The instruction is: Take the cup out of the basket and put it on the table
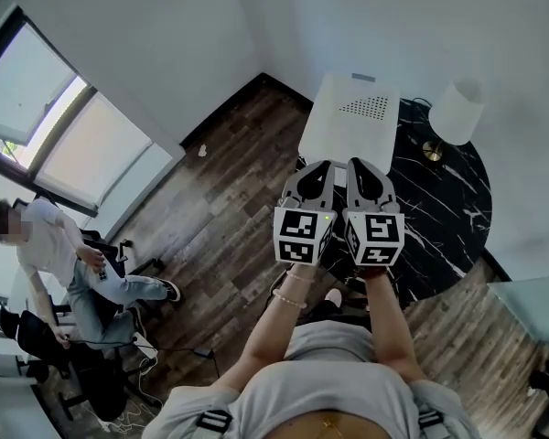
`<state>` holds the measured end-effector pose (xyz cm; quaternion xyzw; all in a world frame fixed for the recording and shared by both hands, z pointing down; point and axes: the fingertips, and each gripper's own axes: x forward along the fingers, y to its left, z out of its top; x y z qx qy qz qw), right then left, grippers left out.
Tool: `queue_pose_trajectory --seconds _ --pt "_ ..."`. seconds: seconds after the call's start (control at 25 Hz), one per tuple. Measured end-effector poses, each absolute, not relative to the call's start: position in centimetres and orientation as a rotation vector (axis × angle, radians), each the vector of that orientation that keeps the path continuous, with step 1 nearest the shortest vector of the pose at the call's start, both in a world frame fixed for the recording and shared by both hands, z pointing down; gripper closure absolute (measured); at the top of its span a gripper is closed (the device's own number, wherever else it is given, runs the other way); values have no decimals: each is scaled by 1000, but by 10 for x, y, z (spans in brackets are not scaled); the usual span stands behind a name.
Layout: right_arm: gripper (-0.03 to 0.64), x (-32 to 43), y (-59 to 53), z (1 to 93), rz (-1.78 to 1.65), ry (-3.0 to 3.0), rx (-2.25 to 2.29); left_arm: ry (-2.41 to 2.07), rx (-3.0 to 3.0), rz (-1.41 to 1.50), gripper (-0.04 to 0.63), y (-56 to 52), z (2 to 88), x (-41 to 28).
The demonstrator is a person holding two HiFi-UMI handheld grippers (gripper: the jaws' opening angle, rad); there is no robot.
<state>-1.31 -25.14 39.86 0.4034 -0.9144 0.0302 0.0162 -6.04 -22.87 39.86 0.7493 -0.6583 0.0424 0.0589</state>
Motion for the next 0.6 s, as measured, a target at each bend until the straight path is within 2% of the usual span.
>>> queue_pose_trajectory --seconds 0.6 --pt "607 -11 -261 399 75 -2837 1241 -1970 2287 111 589 -241 396 -55"
